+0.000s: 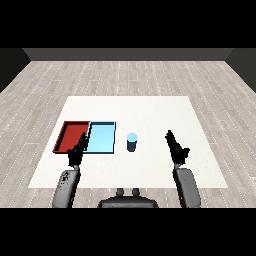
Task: Pick the blue can and put it in the blue box
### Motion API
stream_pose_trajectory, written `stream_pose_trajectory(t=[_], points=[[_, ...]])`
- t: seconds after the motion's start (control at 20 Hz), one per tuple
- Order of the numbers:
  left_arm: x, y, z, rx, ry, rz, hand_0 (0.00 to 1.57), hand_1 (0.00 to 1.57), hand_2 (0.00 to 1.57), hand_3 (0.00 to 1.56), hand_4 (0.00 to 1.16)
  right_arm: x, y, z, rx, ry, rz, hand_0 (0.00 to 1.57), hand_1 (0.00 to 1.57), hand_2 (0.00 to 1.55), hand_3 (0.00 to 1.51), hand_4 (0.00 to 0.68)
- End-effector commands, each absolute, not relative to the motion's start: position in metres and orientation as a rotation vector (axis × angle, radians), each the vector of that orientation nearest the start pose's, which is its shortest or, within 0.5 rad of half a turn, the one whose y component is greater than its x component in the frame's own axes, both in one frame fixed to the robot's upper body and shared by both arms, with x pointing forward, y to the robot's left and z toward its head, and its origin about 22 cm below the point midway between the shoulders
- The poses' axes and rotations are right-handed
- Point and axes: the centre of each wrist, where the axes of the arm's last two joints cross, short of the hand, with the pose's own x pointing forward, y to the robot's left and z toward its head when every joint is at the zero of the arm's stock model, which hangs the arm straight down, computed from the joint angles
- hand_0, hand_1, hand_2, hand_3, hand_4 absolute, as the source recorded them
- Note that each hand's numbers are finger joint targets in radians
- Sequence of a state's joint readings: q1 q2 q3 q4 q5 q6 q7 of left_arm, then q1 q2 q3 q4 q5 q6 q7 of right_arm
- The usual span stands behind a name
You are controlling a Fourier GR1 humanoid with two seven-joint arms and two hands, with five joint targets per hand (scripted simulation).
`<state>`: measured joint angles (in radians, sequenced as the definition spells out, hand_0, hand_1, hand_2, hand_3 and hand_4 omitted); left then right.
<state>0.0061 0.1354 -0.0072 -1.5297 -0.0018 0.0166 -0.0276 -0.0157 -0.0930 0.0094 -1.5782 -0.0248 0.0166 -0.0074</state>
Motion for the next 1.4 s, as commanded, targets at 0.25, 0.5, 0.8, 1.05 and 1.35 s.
stream_pose_trajectory(t=[0.25,0.5,0.8,1.05,1.35], points=[[0.253,0.248,-0.003,0.053,-1.559,-0.118,0.00,0.00,0.00,0.00,0.00,0.269,-0.184,0.020,-0.089,-1.614,0.082,0.00,0.00,0.00,0.00,0.000],[0.244,0.249,0.008,-0.093,-2.009,0.047,0.00,0.00,0.00,0.00,0.00,0.279,-0.181,0.030,0.197,-1.879,0.010,0.00,0.00,0.00,0.00,0.000],[0.246,0.258,0.008,-0.108,-2.026,0.050,0.00,0.00,0.00,0.00,0.00,0.273,-0.183,0.020,0.193,-1.893,0.020,0.00,0.00,0.00,0.00,0.000],[0.236,0.250,0.003,-0.125,-2.009,0.073,0.00,0.00,0.00,0.00,0.00,0.279,-0.202,0.010,0.202,-1.901,0.004,0.00,0.00,0.00,0.00,0.000],[0.249,0.255,-0.008,-0.095,-2.001,0.069,0.00,0.00,0.00,0.00,0.00,0.286,-0.204,0.005,0.216,-1.835,-0.053,0.00,0.00,0.00,0.00,0.000]])
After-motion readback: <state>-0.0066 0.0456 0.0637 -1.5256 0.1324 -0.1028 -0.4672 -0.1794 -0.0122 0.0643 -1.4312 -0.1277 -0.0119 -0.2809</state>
